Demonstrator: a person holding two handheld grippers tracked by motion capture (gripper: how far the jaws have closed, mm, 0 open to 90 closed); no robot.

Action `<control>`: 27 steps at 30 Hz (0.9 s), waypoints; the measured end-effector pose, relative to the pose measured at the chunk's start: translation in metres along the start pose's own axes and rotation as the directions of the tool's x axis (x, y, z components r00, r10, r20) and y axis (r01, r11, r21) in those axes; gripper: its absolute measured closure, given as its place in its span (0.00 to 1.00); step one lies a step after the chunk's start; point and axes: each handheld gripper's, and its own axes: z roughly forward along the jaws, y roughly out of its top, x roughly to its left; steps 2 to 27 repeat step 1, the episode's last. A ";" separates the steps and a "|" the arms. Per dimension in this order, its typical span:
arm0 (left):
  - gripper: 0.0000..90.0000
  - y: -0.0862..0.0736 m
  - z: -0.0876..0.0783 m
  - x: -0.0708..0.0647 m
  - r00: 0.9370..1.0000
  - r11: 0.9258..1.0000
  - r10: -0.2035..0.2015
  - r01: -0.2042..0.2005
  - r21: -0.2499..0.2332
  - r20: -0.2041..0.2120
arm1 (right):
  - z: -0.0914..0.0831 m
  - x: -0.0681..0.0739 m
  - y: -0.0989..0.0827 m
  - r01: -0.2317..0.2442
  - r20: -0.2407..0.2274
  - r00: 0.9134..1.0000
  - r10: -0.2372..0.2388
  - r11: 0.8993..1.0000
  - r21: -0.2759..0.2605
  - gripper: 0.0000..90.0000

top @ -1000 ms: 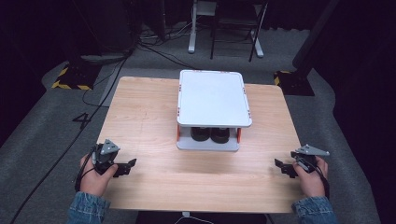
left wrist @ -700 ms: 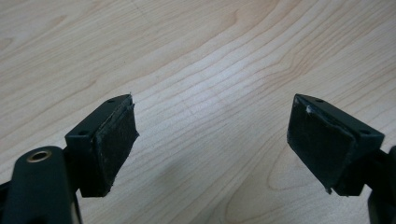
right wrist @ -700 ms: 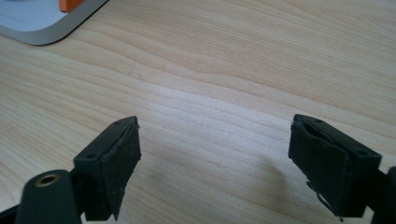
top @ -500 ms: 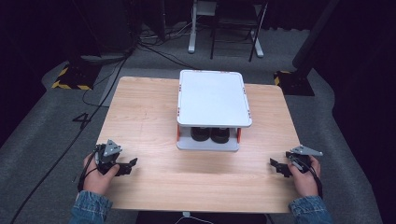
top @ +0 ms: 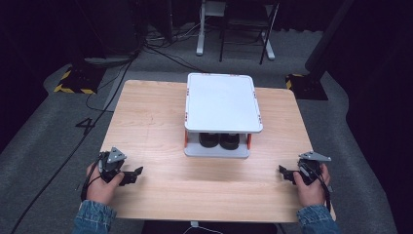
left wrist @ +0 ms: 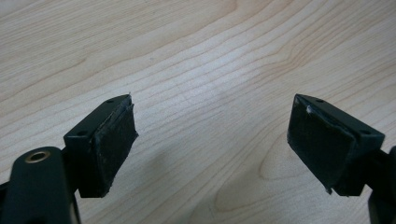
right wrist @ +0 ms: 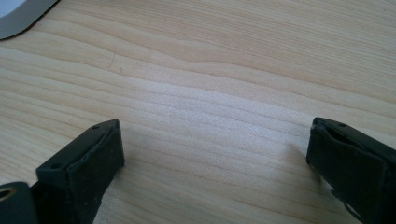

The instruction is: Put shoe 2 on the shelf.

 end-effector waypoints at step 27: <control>0.18 0.000 0.000 0.000 1.000 1.000 -0.007 0.007 -0.004 0.001 | 0.000 0.000 0.000 0.000 -0.001 1.000 0.000 1.000 0.001 0.04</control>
